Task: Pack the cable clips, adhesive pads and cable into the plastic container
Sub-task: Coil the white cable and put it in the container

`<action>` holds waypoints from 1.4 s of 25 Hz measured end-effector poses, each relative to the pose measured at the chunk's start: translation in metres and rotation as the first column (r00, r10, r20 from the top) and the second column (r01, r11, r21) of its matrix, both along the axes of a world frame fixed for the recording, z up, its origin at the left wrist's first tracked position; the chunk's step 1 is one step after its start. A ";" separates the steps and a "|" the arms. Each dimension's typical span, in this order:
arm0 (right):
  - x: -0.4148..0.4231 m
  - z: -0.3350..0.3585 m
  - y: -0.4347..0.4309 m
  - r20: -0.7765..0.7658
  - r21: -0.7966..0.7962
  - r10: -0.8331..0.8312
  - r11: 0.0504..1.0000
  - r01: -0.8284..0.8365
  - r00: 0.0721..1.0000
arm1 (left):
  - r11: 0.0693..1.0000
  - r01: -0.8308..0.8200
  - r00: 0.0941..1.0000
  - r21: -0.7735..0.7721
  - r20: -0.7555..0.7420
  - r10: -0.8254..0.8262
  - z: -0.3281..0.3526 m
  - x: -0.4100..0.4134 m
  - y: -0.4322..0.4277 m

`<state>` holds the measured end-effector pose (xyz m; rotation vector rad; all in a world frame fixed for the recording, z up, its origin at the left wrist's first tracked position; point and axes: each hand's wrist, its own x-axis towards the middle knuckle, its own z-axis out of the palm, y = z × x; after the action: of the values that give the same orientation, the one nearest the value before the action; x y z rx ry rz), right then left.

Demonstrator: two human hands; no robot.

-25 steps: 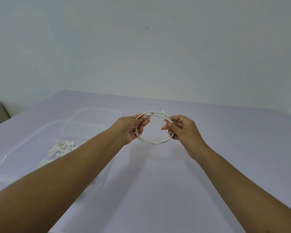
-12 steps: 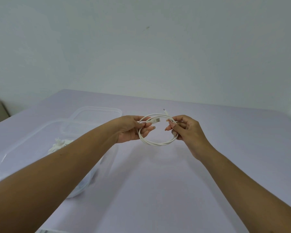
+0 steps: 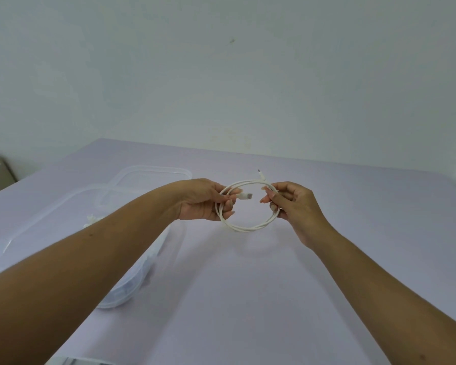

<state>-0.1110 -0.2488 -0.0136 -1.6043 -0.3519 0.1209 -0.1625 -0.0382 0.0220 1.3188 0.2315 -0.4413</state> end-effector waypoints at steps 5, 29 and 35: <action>0.003 0.004 0.003 -0.383 0.381 0.145 0.924 0.013 0.912 | 0.937 -0.318 0.933 -0.143 0.128 0.337 -0.002 0.005 0.002; -0.090 0.020 0.236 -0.275 -0.408 0.383 0.784 -0.467 0.882 | 0.627 -0.429 0.899 0.650 0.236 0.370 0.003 -0.158 0.211; -0.099 0.010 0.248 -0.365 -0.570 0.392 0.623 -0.536 0.844 | -0.111 -0.144 0.988 0.983 0.137 -0.064 -0.015 -0.142 0.207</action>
<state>-0.2101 -0.0007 -0.0035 -2.1385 -0.6101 0.9084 -0.3046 0.1684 0.0074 2.9537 0.5619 0.0298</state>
